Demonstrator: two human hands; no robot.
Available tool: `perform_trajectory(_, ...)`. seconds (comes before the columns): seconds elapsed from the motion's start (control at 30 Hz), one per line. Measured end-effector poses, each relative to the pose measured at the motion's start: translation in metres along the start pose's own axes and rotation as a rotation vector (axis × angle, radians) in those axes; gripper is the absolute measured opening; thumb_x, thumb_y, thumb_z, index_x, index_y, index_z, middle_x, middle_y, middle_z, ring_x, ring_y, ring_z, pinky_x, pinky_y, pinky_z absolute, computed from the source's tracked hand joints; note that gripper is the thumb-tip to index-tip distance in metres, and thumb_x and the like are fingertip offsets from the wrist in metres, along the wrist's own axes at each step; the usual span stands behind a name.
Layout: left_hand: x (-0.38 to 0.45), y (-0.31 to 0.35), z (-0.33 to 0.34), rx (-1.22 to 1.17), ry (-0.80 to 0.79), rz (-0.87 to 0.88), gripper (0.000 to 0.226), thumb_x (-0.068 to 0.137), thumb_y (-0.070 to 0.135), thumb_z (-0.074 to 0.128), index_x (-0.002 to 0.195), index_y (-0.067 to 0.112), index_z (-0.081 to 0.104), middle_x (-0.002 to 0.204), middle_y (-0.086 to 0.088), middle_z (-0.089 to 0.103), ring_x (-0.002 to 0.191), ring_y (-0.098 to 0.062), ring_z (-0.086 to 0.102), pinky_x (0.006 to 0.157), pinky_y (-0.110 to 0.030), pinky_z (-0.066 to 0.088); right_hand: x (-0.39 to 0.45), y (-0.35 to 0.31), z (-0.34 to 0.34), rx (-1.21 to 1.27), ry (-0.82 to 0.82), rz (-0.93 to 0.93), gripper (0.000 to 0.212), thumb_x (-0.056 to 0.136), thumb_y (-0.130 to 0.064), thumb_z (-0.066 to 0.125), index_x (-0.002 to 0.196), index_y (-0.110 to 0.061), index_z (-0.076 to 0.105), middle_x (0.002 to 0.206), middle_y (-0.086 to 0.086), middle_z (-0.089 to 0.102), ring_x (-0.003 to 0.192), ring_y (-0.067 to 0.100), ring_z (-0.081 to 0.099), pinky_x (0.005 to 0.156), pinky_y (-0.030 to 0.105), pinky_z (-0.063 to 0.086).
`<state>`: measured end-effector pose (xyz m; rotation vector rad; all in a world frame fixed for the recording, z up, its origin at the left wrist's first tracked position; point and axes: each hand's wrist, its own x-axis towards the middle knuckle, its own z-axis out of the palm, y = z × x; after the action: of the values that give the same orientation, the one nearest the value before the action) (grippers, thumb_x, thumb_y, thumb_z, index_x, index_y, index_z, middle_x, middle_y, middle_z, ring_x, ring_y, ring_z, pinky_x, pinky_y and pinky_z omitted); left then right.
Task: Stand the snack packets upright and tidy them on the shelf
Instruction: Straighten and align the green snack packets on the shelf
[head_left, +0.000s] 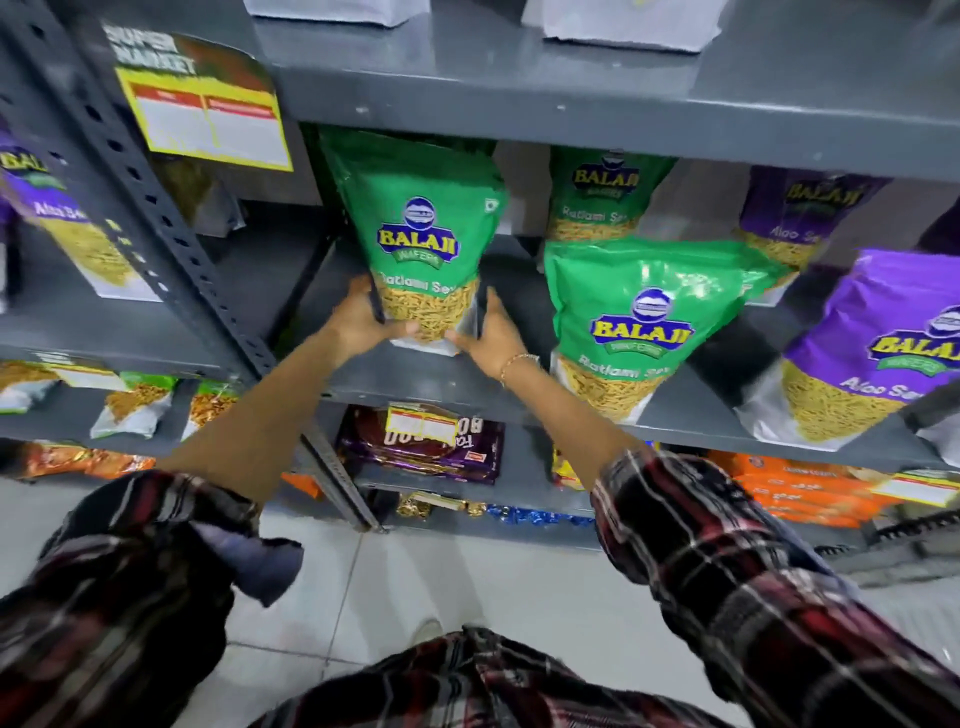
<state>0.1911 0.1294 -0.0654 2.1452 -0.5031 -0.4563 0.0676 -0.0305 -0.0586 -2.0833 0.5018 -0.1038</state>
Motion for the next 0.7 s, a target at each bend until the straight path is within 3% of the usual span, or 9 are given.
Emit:
perform_trajectory(0.07,0.006,-0.004,-0.002,-0.03,0.012,0.03,0.061,0.071,0.018,0.08,0.122,0.009,0.05,0.127,-0.009,0.061,0.12,-0.026,0.056,0.103,-0.042,0.045,0.012,-0.004,0.01,0.062,0.068,0.014,0.071,0.079,-0.016,0.071,0.136,-0.003,0.03,0.137,0.019,0.049,0.123,0.033,0.049,0.097,0.031,0.042)
perform_trajectory(0.2,0.002,-0.015,0.0,-0.003,0.107,0.041,0.06,0.067,0.022,0.083,0.115,0.006,0.051,0.114,-0.011,0.069,0.103,-0.025,0.065,0.093,-0.04,0.052,0.018,-0.001,0.019,0.033,0.128,0.054,0.051,0.078,-0.016,0.072,0.117,-0.002,0.042,0.115,0.021,0.063,0.105,0.033,0.06,0.071,0.025,0.042)
perform_trajectory(0.37,-0.025,-0.027,0.002,0.109,0.163,0.155,0.063,0.069,0.033,0.08,0.118,0.005,0.052,0.108,-0.015,0.072,0.096,-0.028,0.069,0.084,-0.042,0.055,-0.006,0.004,0.025,-0.042,0.134,0.039,0.051,0.079,-0.022,0.07,0.118,-0.005,0.042,0.12,0.018,0.064,0.109,0.034,0.06,0.088,0.043,0.05)
perform_trajectory(0.57,-0.059,-0.04,0.0,0.068,0.182,0.219,0.064,0.07,0.03,0.08,0.125,0.008,0.055,0.112,-0.011,0.072,0.101,-0.022,0.068,0.09,-0.036,0.054,-0.041,0.007,0.041,-0.027,0.155,0.011,0.052,0.082,-0.017,0.067,0.125,-0.01,0.039,0.123,0.015,0.063,0.111,0.033,0.06,0.095,0.05,0.05)
perform_trajectory(0.7,-0.064,-0.048,0.0,0.044,0.189,0.217,0.068,0.068,0.033,0.081,0.125,0.01,0.052,0.114,-0.011,0.07,0.1,-0.022,0.067,0.084,-0.033,0.055,-0.058,-0.007,0.041,-0.038,0.096,0.038,0.054,0.086,-0.016,0.062,0.132,-0.009,0.033,0.134,0.016,0.054,0.122,0.034,0.053,0.103,0.049,0.043)
